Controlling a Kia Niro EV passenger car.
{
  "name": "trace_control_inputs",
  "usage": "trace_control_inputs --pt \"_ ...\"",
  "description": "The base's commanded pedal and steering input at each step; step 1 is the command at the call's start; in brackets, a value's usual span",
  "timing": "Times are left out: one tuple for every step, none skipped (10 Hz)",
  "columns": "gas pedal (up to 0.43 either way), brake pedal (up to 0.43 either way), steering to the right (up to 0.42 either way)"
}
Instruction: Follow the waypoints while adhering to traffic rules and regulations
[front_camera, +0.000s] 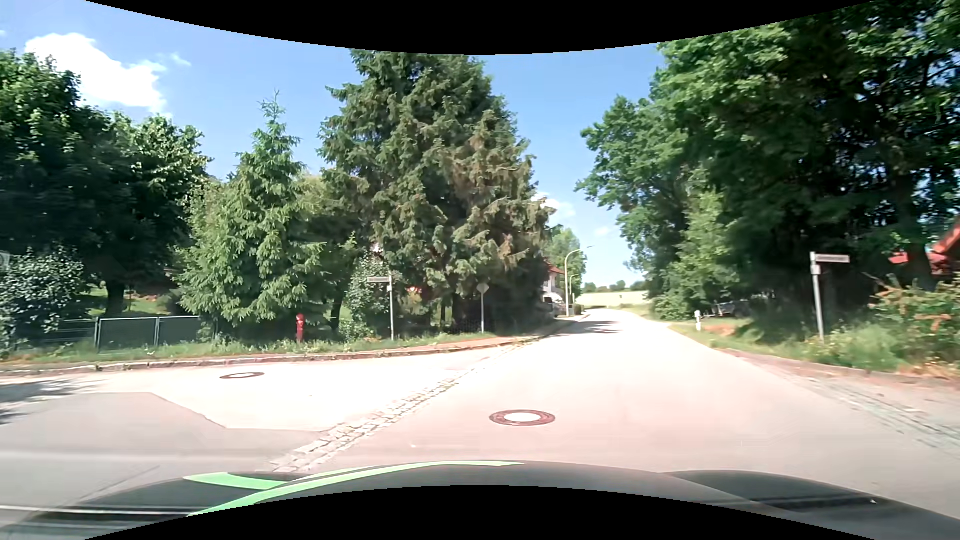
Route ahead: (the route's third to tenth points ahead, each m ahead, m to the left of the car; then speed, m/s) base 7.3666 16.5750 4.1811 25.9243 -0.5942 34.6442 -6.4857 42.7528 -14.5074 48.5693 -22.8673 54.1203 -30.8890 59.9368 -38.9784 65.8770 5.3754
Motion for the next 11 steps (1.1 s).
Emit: trace_control_inputs --pt "0.0 0.0 -0.365" --pt "0.0 0.0 -0.391" --pt "0.0 0.0 -0.412" --pt "0.0 0.0 -0.43" --pt "0.0 0.0 -0.439" --pt "0.0 0.0 -0.442" --pt "0.047 0.0 -0.446" --pt "0.098 0.0 -0.454" --pt "0.087 0.0 -0.46" --pt "0.087 0.0 -0.464" --pt "0.098 0.0 -0.467"
